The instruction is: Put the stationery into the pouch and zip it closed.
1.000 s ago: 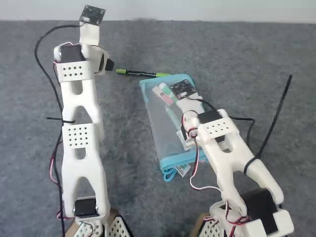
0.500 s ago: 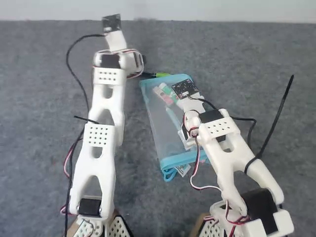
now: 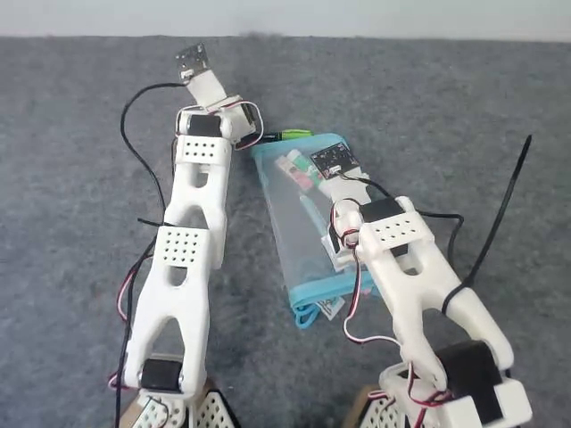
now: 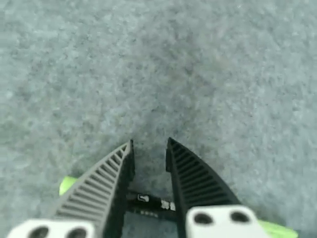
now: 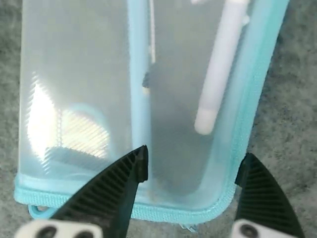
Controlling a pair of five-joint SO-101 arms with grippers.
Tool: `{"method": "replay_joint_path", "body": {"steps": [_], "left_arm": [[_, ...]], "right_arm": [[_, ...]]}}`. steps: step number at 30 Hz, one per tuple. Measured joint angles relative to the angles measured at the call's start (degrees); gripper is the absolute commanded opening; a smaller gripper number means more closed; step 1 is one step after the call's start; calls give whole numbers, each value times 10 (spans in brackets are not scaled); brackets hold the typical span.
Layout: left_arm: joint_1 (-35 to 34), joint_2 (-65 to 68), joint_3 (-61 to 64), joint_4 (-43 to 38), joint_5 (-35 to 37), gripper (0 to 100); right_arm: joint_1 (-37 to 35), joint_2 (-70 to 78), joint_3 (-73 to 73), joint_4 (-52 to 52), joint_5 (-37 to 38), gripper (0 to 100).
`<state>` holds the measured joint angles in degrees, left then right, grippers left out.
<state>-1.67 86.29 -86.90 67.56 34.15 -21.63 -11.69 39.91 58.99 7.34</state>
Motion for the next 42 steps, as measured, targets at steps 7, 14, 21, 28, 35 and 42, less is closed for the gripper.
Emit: {"method": "replay_joint_path", "body": {"steps": [7, 14, 21, 28, 35, 42], "left_arm": [[-4, -4, -3, 77, -20, 104], [-22, -7, -74, 244, -171, 148], [-41, -68, -71, 287, -324, 148], [-41, -98, -71, 293, -493, 148], [-36, -98, -47, 310, -545, 148], [-31, -98, 48, 311, -564, 148]], "right_arm": [[0, 0, 0, 0, 0, 296], [0, 0, 0, 0, 0, 296], [0, 0, 0, 0, 0, 296], [0, 0, 0, 0, 0, 296], [0, 0, 0, 0, 0, 296], [0, 0, 0, 0, 0, 296]]}}
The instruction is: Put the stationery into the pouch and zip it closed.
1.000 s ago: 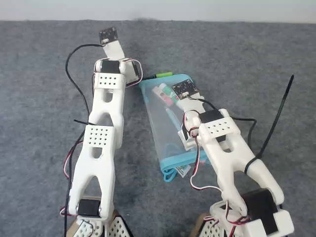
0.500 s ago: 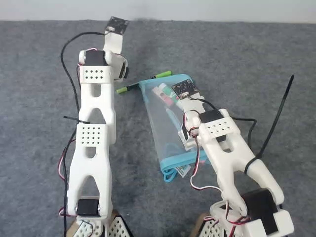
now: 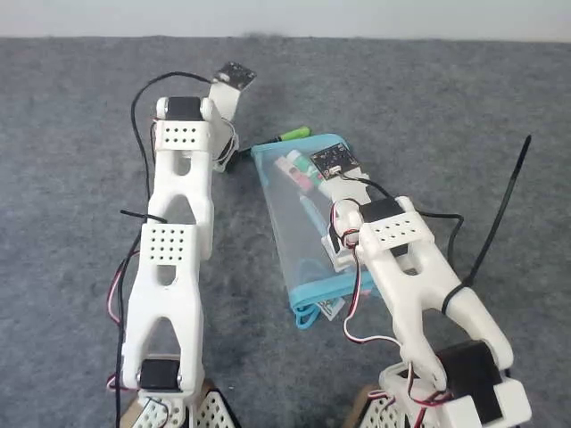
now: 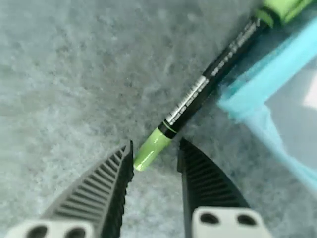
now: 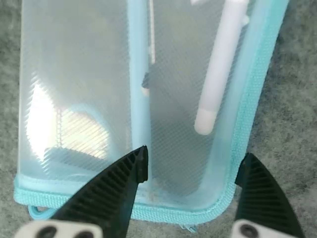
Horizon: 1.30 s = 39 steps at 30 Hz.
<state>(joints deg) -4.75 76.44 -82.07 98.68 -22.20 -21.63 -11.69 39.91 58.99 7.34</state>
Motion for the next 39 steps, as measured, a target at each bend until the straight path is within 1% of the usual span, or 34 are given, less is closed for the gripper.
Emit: {"method": "replay_joint_path", "body": {"steps": [6, 8, 12, 18, 21, 26, 29, 32, 36, 39], "left_arm": [[0, -18, 50, -37, -3, 140], [0, -24, 68, -45, -4, 106], [8, -31, 86, -46, -4, 6], [10, -31, 88, -46, 0, 12], [10, -31, 87, -41, -3, 12], [-1, -26, 25, -4, -5, 11], [-26, -27, -46, -1, 12, 11], [-43, -27, -98, 0, 25, 11], [-46, -47, -91, 0, 33, 11], [-44, -104, -48, 1, 46, 11]], "right_arm": [[0, 0, 0, 0, 0, 296], [0, 0, 0, 0, 0, 296], [0, 0, 0, 0, 0, 296], [0, 0, 0, 2, 0, 296], [2, 0, -9, 19, -1, 296], [11, 1, -46, 77, -1, 296], [33, -22, -54, 101, 0, 296], [79, -93, -55, 121, 14, 296], [144, -205, -55, 154, 34, 296], [162, -261, -55, 187, 62, 296]]}}
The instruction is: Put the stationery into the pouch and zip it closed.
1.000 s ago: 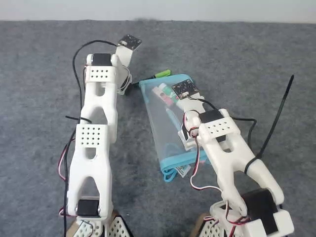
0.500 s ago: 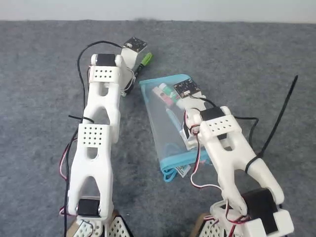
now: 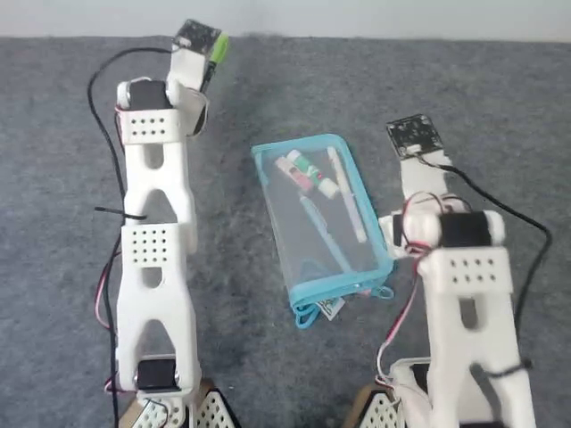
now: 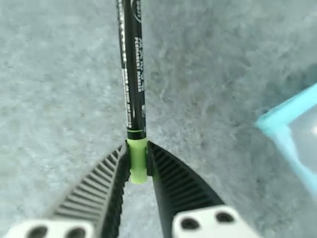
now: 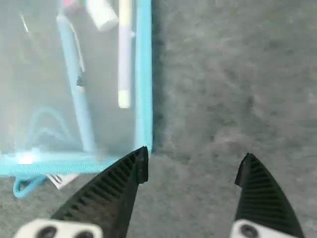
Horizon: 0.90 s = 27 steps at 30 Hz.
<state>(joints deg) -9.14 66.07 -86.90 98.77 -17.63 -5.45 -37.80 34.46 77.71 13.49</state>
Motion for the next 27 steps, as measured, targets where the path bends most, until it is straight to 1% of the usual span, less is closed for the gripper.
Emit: {"method": "replay_joint_path", "body": {"steps": [3, 6, 9, 13, 16, 22, 24, 27], "left_arm": [[17, -80, 81, 0, 8, 11], [65, -177, 207, 0, 8, 11], [135, -279, 356, 0, 47, 11], [248, -389, 534, -4, 83, 11], [331, -447, 639, -51, 129, 11], [458, -471, 776, -161, 216, 12], [490, -471, 789, -199, 253, 12], [521, -462, 791, -236, 295, 15]], "right_arm": [[28, -26, 0, 28, 12, 296], [66, -38, 0, 47, 18, 296], [93, -40, 0, 69, 18, 296], [114, -40, 0, 96, 18, 296], [139, -40, 0, 113, 18, 296], [213, -40, 0, 127, 18, 296], [228, -40, 0, 127, 18, 296], [229, -40, 0, 127, 18, 296]]}}
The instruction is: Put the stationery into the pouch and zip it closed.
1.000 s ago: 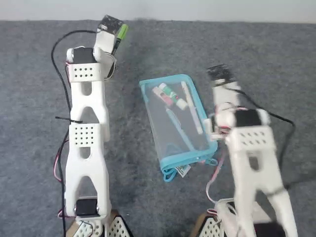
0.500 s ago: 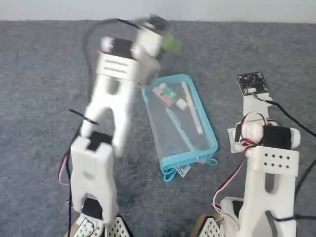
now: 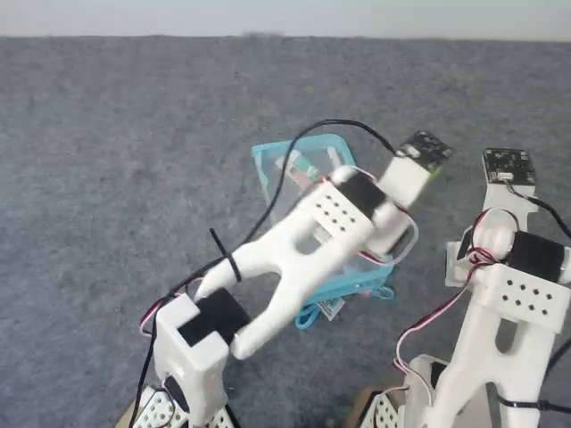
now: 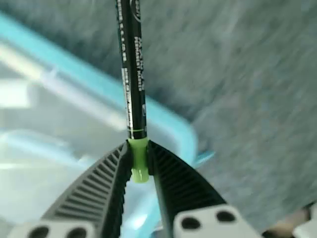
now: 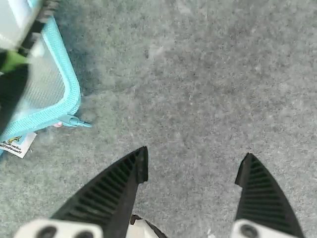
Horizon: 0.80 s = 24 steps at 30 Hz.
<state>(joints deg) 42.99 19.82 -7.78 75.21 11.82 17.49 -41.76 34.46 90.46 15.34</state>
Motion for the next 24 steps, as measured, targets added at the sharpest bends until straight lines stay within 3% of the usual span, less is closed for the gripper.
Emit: {"method": "replay_joint_path", "body": {"steps": [3, 9, 13, 18, 24], "left_arm": [[32, 18, 0, -13, 11, 33], [47, 32, 0, -13, 11, 219], [30, 32, 0, -4, 3, 224], [2, 27, 0, 48, -63, 225], [-76, -104, 39, 73, -95, 225]], "right_arm": [[1, 0, 0, 2, 0, 296], [1, 0, 0, 2, 0, 296], [1, 0, 0, 2, 0, 296], [1, 0, 0, 2, 0, 296], [1, 0, 0, 2, 16, 296]]}}
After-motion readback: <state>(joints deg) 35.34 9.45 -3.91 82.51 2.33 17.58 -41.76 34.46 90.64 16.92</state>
